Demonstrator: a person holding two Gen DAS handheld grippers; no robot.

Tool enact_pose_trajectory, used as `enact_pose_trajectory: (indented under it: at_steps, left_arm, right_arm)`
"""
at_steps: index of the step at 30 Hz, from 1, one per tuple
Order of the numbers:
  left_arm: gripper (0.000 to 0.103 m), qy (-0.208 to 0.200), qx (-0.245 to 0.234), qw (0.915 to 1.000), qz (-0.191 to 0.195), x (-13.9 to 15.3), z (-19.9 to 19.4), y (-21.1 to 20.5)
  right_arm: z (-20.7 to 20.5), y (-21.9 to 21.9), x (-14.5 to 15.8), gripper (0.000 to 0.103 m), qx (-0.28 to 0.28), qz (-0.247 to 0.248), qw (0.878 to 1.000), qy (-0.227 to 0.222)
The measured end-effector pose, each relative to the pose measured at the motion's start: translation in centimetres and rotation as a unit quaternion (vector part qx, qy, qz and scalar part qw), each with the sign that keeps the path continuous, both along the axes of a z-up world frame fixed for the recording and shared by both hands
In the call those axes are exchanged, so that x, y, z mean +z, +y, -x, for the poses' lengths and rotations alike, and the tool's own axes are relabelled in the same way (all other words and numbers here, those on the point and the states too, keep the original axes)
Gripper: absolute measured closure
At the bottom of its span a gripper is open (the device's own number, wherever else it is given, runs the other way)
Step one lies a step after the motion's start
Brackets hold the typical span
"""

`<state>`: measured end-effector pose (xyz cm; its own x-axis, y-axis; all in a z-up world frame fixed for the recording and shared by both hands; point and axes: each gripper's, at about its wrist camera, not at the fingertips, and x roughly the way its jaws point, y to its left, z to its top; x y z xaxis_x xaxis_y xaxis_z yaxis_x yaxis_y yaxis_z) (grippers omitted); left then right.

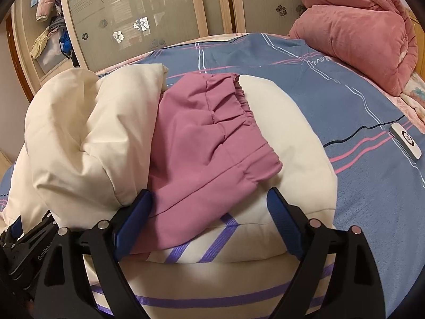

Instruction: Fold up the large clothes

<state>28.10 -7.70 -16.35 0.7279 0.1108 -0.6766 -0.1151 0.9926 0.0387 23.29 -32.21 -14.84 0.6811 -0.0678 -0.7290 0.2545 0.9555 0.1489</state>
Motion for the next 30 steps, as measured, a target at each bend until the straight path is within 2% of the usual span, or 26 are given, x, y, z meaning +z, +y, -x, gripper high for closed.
enact_pose_trajectory:
  at_steps: [6,8,10,12,16,19,22,26,29,30]
  left_arm:
    - [0.002,0.011,-0.004,0.9999,0.001,1.3,-0.4,0.4]
    - [0.002,-0.006,0.004,1.0000,-0.001,2.6,0.0,0.8]
    - [0.002,-0.024,0.008,0.9996,-0.015,3.4,0.3,1.2]
    - [0.002,-0.015,0.026,0.9984,-0.048,3.2,0.0,1.8]
    - [0.002,0.016,0.024,0.9996,-0.001,1.4,0.0,3.7]
    - [0.002,0.023,0.022,0.9995,0.000,0.3,-0.5,3.7]
    - [0.002,0.024,0.021,0.9995,-0.009,0.1,-0.7,3.6]
    - [0.002,0.021,0.017,0.9996,0.009,0.1,-0.4,4.2]
    - [0.002,0.018,0.018,0.9997,0.005,0.0,-0.5,4.0]
    - [0.002,0.018,0.018,0.9997,0.003,0.0,-0.5,4.0]
  right_arm:
    - [-0.6,0.2,-0.3,0.010,0.003,0.000,1.000,0.000]
    - [-0.6,0.3,-0.2,0.010,0.003,0.003,1.000,0.000]
    - [-0.6,0.4,-0.2,0.010,0.003,0.004,1.000,0.001]
    - [-0.6,0.4,-0.2,0.010,0.003,0.002,1.000,0.001]
    - [-0.7,0.5,-0.1,0.010,0.005,0.006,1.000,0.003]
    - [-0.5,0.5,0.0,0.009,0.006,0.003,1.000,-0.002]
    - [0.7,0.0,1.4,0.010,-0.009,-0.011,0.999,-0.041]
    - [2.9,0.4,4.1,0.010,-0.003,0.001,0.996,-0.092]
    - [2.3,1.2,3.2,0.010,0.024,0.001,0.998,-0.053]
    - [1.5,1.3,1.9,0.010,0.031,-0.007,0.999,-0.017]
